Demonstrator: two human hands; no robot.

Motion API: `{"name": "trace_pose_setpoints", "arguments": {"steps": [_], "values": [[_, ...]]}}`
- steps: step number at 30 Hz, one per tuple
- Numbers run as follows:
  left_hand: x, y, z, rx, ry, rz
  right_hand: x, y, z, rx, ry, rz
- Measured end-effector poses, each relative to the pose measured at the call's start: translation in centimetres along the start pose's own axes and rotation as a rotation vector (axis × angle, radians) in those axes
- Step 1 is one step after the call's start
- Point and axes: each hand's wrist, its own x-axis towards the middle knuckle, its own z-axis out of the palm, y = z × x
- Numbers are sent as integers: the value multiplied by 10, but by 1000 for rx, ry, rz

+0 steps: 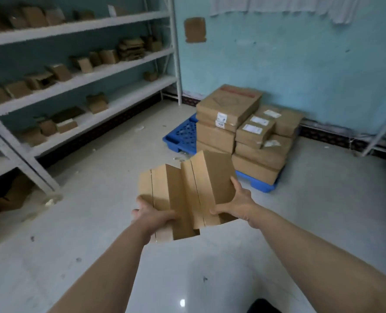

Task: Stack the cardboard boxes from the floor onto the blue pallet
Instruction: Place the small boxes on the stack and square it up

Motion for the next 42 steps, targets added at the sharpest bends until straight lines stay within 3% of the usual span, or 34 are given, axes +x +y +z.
{"name": "trace_pose_setpoints", "arguments": {"steps": [16, 28, 42], "values": [[-21, 246, 281, 124, -202, 200, 31, 109, -323, 142, 276, 99], [28, 325, 386, 169, -278, 139, 110, 140, -415, 117, 301, 222], [189, 469, 464, 191, -352, 67, 296, 92, -526, 102, 285, 288]]}}
